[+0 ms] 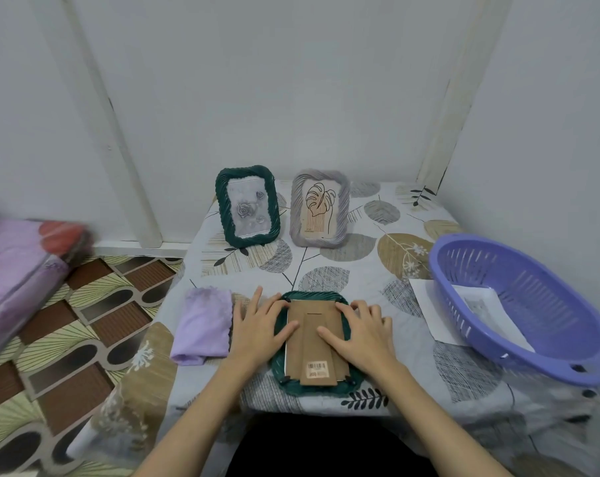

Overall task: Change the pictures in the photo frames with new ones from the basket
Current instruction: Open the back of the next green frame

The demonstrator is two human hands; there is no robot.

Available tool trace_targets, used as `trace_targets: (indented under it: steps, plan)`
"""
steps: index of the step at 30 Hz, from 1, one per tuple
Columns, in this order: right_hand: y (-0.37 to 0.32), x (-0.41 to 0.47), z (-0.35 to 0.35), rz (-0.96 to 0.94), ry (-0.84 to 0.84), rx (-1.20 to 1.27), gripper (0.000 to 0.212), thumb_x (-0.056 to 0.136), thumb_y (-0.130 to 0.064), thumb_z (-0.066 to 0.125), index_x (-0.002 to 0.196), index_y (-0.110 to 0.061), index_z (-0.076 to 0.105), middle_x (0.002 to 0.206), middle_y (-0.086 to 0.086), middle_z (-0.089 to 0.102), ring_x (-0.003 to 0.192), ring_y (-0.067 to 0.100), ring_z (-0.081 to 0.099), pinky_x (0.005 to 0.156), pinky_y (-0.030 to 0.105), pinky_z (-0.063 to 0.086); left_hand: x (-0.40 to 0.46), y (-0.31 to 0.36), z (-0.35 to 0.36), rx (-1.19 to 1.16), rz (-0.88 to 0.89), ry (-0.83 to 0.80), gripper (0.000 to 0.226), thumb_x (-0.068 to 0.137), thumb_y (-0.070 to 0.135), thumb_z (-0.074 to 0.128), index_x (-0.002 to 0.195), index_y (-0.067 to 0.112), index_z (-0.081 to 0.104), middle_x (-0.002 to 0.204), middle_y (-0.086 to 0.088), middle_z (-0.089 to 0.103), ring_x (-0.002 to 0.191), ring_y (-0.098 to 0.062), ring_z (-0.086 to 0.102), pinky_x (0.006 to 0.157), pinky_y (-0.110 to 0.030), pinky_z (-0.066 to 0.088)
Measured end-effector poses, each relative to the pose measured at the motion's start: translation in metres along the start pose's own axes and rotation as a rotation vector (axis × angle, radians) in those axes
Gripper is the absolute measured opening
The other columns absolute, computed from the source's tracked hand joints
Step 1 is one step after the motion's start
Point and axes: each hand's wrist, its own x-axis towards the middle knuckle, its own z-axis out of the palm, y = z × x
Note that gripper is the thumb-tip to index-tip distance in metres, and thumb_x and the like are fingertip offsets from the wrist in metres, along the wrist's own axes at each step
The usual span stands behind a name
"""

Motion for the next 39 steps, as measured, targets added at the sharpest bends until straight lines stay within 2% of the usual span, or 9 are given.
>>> trace_targets:
  steps: [4,8,14,17,20,23,29,34,39]
  plan:
    - [0.000,0.001,-0.003,-0.017,-0.002,-0.040,0.086,0.062,-0.083,0.008,0.134,-0.041,0.034,0.125,-0.005,0.040,0.112,0.019,0.034,0.088,0.037,0.028,0.000,-0.001,0.000,0.053,0.039,0.020,0.073,0.076,0.069,0.010,0.125,0.034,0.052,0.142,0.012,0.042,0.144,-0.020,0.015,0.112,-0.054,0.008]
    - [0.000,0.002,-0.004,-0.027,-0.012,-0.086,0.090,0.062,-0.083,0.006,0.135,-0.039,0.034,0.125,-0.004,0.041,0.112,0.020,0.035,0.087,0.037,0.029,0.001,-0.003,-0.002,0.162,0.041,0.034,0.050,0.083,0.060,0.029,0.107,0.035,0.065,0.117,0.010,0.064,0.125,-0.025,0.050,0.095,-0.058,0.038]
    - [-0.001,0.007,-0.007,-0.033,-0.066,-0.113,0.094,0.059,-0.084,0.006,0.139,-0.039,0.030,0.127,-0.002,0.040,0.114,0.021,0.034,0.089,0.039,0.028,0.007,-0.004,0.001,0.191,0.073,0.078,0.048,0.079,0.058,0.034,0.104,0.035,0.068,0.108,0.009,0.067,0.115,-0.024,0.059,0.087,-0.056,0.045]
    - [-0.001,0.011,-0.010,-0.033,-0.114,-0.120,0.087,0.067,-0.084,0.018,0.140,-0.038,0.028,0.128,0.000,0.039,0.117,0.022,0.032,0.091,0.040,0.028,0.011,-0.007,0.007,0.137,0.071,0.085,0.054,0.078,0.060,0.031,0.111,0.034,0.066,0.116,0.006,0.065,0.123,-0.025,0.052,0.097,-0.055,0.038]
    - [-0.001,0.016,-0.012,-0.032,-0.165,-0.107,0.081,0.073,-0.081,0.030,0.141,-0.038,0.026,0.128,0.001,0.038,0.119,0.023,0.031,0.093,0.042,0.027,0.013,-0.007,0.010,0.074,0.081,0.096,0.070,0.075,0.065,0.019,0.127,0.034,0.054,0.135,0.005,0.051,0.139,-0.022,0.029,0.111,-0.049,0.017]
    - [-0.001,0.019,-0.013,-0.025,-0.188,-0.080,0.082,0.072,-0.081,0.034,0.141,-0.038,0.025,0.127,0.002,0.038,0.119,0.023,0.031,0.094,0.043,0.027,0.013,-0.006,0.004,0.055,0.048,0.043,0.083,0.067,0.069,0.007,0.136,0.038,0.041,0.144,0.008,0.038,0.143,-0.016,0.014,0.114,-0.043,0.004]
    - [0.001,0.019,-0.016,-0.017,-0.223,0.000,0.085,0.070,-0.081,0.038,0.142,-0.038,0.024,0.128,0.001,0.036,0.120,0.022,0.031,0.096,0.042,0.027,0.013,-0.003,-0.004,0.057,0.005,-0.075,0.092,0.059,0.074,0.000,0.141,0.042,0.029,0.149,0.013,0.026,0.143,-0.012,0.006,0.115,-0.041,0.001]
    - [0.013,-0.016,-0.018,-0.071,-0.239,0.125,0.116,0.037,-0.100,0.025,0.140,-0.047,0.017,0.140,-0.006,0.025,0.127,0.017,0.024,0.098,0.039,0.024,-0.011,-0.016,-0.012,-0.247,0.017,-0.162,0.106,0.044,0.100,0.008,0.137,0.051,0.025,0.153,0.017,0.016,0.143,-0.009,0.003,0.115,-0.044,0.003]
    - [0.014,-0.037,-0.020,-0.145,-0.293,0.092,0.124,0.027,-0.099,0.030,0.139,-0.049,0.013,0.150,-0.009,0.011,0.132,0.017,0.014,0.102,0.039,0.020,-0.028,-0.020,-0.019,-0.210,0.112,-0.390,0.120,0.026,0.096,0.041,0.136,0.055,0.020,0.154,0.019,-0.007,0.142,-0.011,-0.014,0.114,-0.046,-0.005]
